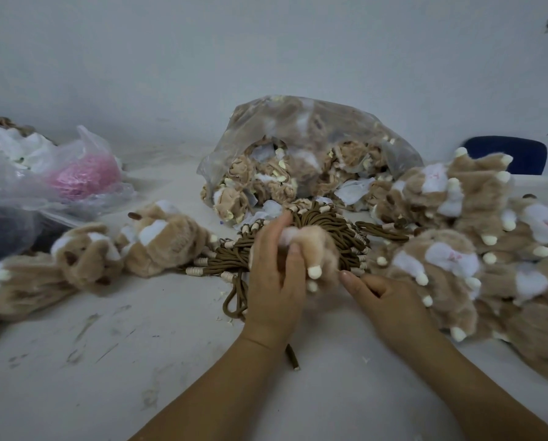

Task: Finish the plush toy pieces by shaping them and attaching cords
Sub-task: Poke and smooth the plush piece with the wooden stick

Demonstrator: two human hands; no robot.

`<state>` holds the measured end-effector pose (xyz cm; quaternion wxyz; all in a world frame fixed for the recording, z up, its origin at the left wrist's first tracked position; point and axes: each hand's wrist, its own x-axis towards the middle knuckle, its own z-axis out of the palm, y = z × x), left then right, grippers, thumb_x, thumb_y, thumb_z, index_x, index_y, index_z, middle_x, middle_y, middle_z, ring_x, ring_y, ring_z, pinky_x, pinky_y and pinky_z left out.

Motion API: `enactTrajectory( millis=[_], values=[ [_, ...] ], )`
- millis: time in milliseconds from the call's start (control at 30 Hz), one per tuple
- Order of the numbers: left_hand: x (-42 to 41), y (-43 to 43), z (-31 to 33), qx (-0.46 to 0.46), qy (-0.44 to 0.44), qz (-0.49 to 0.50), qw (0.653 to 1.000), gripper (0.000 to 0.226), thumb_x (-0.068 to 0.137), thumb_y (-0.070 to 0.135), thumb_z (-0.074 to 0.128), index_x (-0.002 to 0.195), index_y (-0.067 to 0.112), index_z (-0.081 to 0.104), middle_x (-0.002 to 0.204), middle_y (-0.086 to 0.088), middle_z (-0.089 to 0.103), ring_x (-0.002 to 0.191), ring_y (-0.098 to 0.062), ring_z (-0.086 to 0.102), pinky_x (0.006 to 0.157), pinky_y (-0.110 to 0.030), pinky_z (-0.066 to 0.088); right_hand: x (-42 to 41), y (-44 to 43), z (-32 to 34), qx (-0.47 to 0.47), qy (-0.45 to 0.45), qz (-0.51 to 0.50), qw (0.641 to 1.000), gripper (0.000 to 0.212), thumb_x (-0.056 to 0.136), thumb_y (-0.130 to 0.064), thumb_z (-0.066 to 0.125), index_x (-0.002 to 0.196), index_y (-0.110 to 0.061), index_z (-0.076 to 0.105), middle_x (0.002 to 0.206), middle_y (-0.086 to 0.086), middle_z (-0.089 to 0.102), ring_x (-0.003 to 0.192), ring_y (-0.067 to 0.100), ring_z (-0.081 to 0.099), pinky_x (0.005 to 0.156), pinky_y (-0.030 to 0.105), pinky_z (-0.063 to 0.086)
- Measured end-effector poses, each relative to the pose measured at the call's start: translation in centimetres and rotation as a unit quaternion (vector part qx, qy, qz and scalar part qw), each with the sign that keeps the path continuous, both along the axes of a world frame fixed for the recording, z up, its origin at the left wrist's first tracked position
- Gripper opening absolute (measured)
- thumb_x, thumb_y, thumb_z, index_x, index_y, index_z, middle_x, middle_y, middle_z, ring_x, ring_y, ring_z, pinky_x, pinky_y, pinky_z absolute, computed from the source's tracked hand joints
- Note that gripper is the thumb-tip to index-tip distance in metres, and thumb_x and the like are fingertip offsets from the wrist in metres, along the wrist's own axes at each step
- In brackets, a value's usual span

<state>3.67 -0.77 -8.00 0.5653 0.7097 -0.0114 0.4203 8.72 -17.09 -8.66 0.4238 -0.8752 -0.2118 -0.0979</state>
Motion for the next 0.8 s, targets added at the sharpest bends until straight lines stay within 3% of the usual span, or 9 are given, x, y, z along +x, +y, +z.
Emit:
enactTrajectory(
  millis=[100,167,300,400,500,600,733,800],
  values=[
    [0.2,0.4,0.2,-0.023,0.054,-0.007,0.998,0.063,0.081,0.062,0.054,0.139,0.043,0.038,0.14,0.015,0.043,0.128,-0.002,0.046,0.1,-0.02,0.043,-0.1,0.1,0.0,0.034,0.031,0.015,0.999,0.069,0.068,-0.077,0.046,0.059,-0.009,0.044,0.05,-0.006,0.034,0.048,0.008,0.033,0.045,0.025,0.028],
    [0.1,0.5,0.3,-0.009,0.078,-0.028,0.997,0.073,0.073,0.067,0.061,0.138,0.045,0.038,0.137,0.015,0.045,0.123,-0.001,0.05,0.096,-0.024,0.048,0.0,0.0,0.1,0.06,0.064,0.018,0.996,0.079,0.065,-0.079,0.046,0.07,-0.001,0.057,0.055,0.0,0.044,0.052,0.011,0.04,0.049,0.027,0.031],
    [0.2,0.5,0.3,0.025,0.111,-0.025,0.993,0.073,0.066,0.068,0.069,0.13,0.042,0.046,0.123,0.017,0.054,0.11,0.005,0.054,0.081,-0.009,0.044,0.1,-0.2,0.1,0.064,0.09,0.016,0.994,0.086,0.065,-0.079,0.044,0.086,0.002,0.065,0.072,0.024,0.062,0.056,0.019,0.05,0.05,0.025,0.032],
    [0.3,0.7,0.3,0.032,0.117,0.001,0.993,0.064,0.069,0.059,0.076,0.124,0.038,0.05,0.113,0.018,0.054,0.1,0.008,0.053,0.074,-0.004,0.042,0.1,-0.1,0.0,0.055,0.091,-0.005,0.994,0.085,0.064,-0.08,0.042,0.078,0.001,0.063,0.059,0.013,0.054,0.056,0.012,0.047,0.049,0.026,0.034],
    [0.4,1.0,0.3,0.046,0.108,0.041,0.992,0.048,0.079,0.046,0.077,0.118,0.039,0.05,0.108,0.019,0.05,0.098,0.015,0.047,0.074,0.0,0.036,0.4,0.1,-0.2,0.019,0.083,-0.04,0.996,0.079,0.071,-0.076,0.045,0.082,0.0,0.065,0.067,0.017,0.063,0.056,0.016,0.055,0.053,0.029,0.04],
    [0.4,1.3,0.5,0.059,0.09,0.058,0.993,0.043,0.089,0.043,0.067,0.127,0.029,0.052,0.11,0.016,0.046,0.099,0.02,0.043,0.077,0.003,0.032,0.2,-0.1,0.1,-0.001,0.048,-0.028,0.998,0.078,0.064,-0.081,0.041,0.062,-0.004,0.048,0.044,0.001,0.038,0.042,0.008,0.036,0.042,0.023,0.028],
    [0.2,1.7,0.8,0.083,0.097,0.058,0.99,0.047,0.093,0.045,0.059,0.136,0.028,0.05,0.116,0.014,0.044,0.103,0.024,0.039,0.079,0.006,0.029,0.3,-0.6,0.3,-0.033,0.008,0.006,0.999,0.062,0.066,-0.08,0.04,0.053,-0.02,0.044,0.042,-0.005,0.033,0.04,0.005,0.033,0.042,0.024,0.028],
    [0.0,1.7,0.9,0.101,0.102,0.054,0.988,0.046,0.093,0.045,0.06,0.134,0.026,0.054,0.117,0.012,0.049,0.103,0.022,0.042,0.079,0.005,0.03,0.4,-0.8,0.4,-0.036,-0.004,0.022,0.999,0.061,0.069,-0.078,0.043,0.054,-0.019,0.042,0.044,-0.006,0.033,0.042,0.005,0.033,0.042,0.023,0.027]
  ],
)
